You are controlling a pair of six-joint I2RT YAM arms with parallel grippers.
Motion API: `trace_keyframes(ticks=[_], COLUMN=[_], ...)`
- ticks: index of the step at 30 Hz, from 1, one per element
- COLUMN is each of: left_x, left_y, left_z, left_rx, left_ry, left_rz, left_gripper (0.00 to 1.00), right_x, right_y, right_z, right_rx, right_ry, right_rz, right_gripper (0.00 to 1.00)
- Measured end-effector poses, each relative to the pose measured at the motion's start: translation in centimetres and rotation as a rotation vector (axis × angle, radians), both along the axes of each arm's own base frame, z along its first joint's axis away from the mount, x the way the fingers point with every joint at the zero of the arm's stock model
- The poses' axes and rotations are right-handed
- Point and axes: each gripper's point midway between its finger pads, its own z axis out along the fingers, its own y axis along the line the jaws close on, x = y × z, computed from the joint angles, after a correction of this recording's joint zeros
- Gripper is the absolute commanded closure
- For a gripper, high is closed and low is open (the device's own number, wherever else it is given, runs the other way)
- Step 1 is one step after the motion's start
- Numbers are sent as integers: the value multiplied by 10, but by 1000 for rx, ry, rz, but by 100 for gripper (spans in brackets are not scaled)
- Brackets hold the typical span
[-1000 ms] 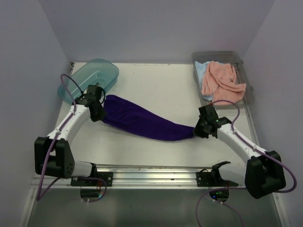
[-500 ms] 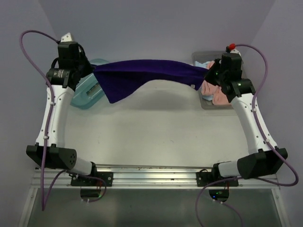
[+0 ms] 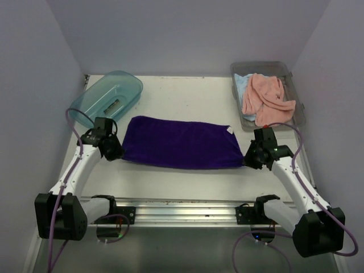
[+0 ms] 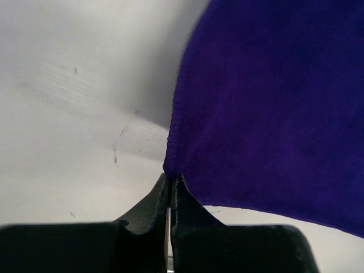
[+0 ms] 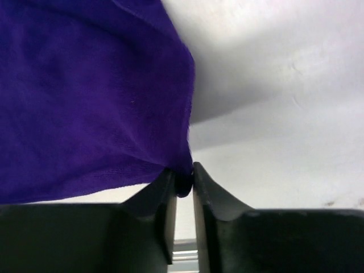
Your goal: Roll the towels
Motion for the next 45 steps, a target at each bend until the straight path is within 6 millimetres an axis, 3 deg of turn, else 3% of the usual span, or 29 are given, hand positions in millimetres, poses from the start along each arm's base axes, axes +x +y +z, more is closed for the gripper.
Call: trace_keyframes(ticks=[3,5,7,10,25,30,33,34,36,38,42,45], left_x=[-22,-25,-22,-20,-20,-20,-20,-20,-20,-20,-17,-3], left_y=[-3,-4,-5,-5,-5,-5,-5,-5,-5,-5,-5,-4], left_z=[-27,-31,-30,-29,-29,-30,-30,-31,-31,-31,-25,-5], left_rx=[-19,-25,-27,-28,-30,-30,-30,-30,-30,-30,-31,-24], left_ry=[86,95,84,74,74,77,80,81,81,81,70,30], left_rz=[-4,-5,-6,-7,0,0,0,0,1,1,0,2], left_gripper=[100,100,100,100,100,100,100,100,100,100,100,100], right_x=[-25,-28,-27,-29,-85,-97,-97,-98,-98,-96,-88,-66], right_y=[-2,-1,-1,0,0,4,6,7,8,9,10,8], right_z=[-20,-20,-20,-26,-69,-78,-79,-79,-80,-79,-72,-47], right_rx=[7,16,23,32,87,117,135,141,148,160,161,137], right_ry=[70,70,64,75,204,244,236,234,231,222,200,142], right_rz=[-17,-25,-35,-42,-139,-162,-170,-173,-175,-181,-179,-163], right_gripper=[66,61,50,44,44,50,61,66,87,100,100,100])
